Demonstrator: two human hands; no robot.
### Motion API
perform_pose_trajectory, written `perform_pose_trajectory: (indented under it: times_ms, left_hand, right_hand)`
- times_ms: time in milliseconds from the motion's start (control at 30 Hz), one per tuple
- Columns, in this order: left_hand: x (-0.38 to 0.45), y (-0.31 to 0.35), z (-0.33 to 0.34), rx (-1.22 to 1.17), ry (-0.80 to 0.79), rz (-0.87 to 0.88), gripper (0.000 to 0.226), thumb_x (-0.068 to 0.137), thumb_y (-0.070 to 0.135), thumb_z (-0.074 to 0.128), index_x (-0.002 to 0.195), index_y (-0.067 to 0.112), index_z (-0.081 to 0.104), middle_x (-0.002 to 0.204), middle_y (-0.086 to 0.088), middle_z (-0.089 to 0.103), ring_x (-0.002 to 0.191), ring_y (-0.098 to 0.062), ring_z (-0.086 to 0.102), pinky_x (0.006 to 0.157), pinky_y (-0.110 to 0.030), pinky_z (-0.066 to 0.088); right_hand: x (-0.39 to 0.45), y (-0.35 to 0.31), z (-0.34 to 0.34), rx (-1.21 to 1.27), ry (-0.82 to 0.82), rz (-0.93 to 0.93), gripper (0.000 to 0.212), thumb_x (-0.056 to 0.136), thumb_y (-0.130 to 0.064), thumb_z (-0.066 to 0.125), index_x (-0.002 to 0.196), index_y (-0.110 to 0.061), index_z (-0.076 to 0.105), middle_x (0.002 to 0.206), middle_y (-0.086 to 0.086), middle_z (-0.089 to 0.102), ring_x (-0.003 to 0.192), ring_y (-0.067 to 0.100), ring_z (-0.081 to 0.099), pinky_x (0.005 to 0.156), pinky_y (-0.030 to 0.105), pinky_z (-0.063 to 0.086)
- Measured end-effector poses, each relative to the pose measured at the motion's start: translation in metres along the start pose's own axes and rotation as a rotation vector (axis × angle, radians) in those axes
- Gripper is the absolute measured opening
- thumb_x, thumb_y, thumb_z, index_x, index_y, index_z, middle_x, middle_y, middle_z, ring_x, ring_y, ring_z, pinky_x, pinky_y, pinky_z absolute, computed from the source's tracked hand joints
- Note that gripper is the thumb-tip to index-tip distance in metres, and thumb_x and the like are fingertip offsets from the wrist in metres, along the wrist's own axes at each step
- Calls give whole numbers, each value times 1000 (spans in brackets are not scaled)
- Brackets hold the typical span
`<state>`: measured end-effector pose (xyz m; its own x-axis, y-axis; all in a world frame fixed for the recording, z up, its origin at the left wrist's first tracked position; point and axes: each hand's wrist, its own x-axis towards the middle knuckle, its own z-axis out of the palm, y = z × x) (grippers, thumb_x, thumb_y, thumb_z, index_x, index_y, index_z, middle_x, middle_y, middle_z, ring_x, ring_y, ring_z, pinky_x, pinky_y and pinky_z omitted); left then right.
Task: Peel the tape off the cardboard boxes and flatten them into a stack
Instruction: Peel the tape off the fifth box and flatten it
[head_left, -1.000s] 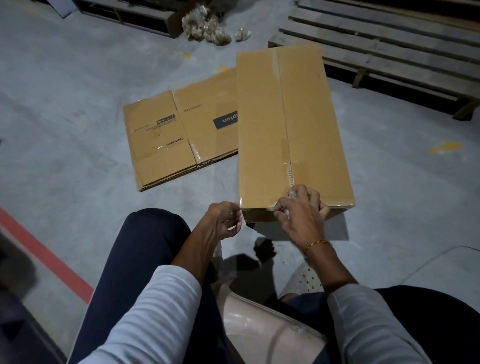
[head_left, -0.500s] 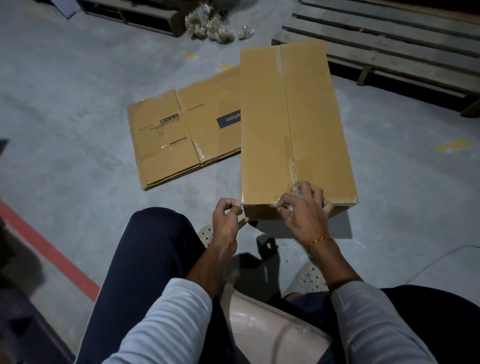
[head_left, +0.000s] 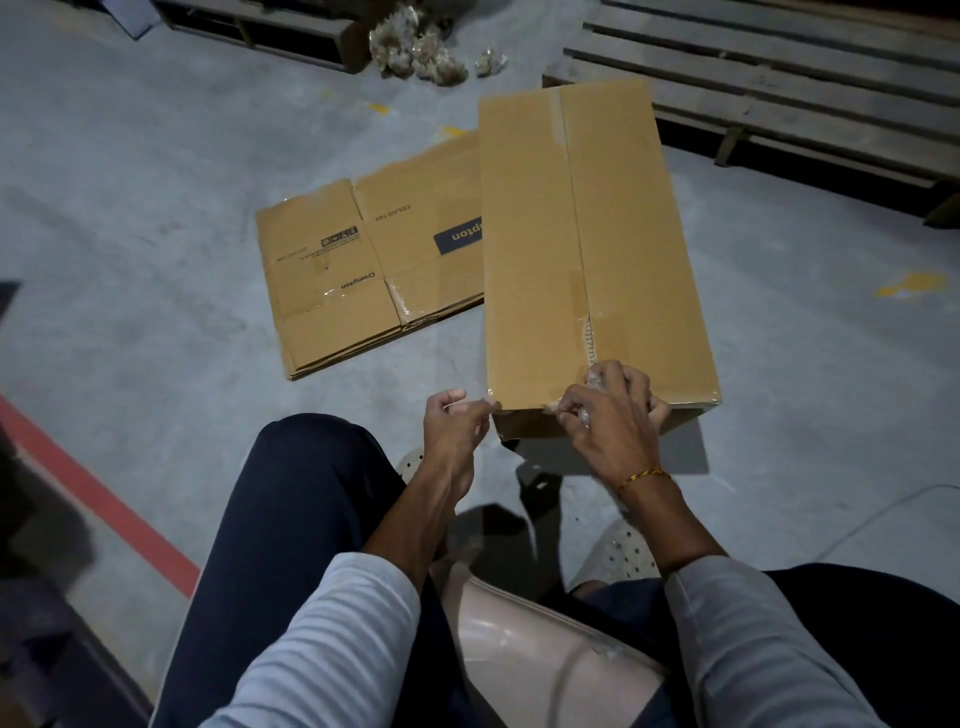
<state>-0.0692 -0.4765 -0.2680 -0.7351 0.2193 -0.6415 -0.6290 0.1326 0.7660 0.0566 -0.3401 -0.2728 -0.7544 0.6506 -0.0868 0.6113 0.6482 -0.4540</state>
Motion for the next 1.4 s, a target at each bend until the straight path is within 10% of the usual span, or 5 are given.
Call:
perform_pose_trajectory:
  times_ms: [333,667,833,1133,1400]
  left_hand:
    - [-17,-4,12,533,301,238,16,92,2,61,79,11,60,84,-4,65,78,-20,60,66,-34,51]
    - [-28,-12,5,336,-63,-128,17,93,16,71,89,9,56,73,-6,55,62,-18,51,73,-35,57]
    - [-39,-2,16,571,-195,131,19,95,13,66,77,10,70,74,-5,62,69,-21,55,73,-36,52]
    - [-74,6,38,1217,-407,771,57,86,-3,45,137,24,45,107,-10,68,90,-28,61,72,-35,46]
    - [-52,29,10,748,82,774,21,100,15,59,119,15,66,97,-4,75,83,-15,71,75,-28,57]
  right_hand:
    - [-2,-10,3,-32,-6,2,10,84,-33,73,86,-39,66,129,-6,44,131,24,31,93,50,31]
    - [0,-6,-3,-15,-28,15,7,85,-33,71,86,-37,66,131,-5,42,133,25,28,98,50,28]
    - [-5,1,-11,5,-68,-44,14,84,-40,73,96,-38,66,136,-6,40,134,22,25,101,50,27]
    - [-19,-6,-7,-57,24,-39,30,86,-16,64,115,-22,64,138,6,44,130,30,36,97,50,38]
    - [-6,2,-4,220,167,46,15,93,-26,68,99,-13,72,114,4,53,112,24,44,94,42,48]
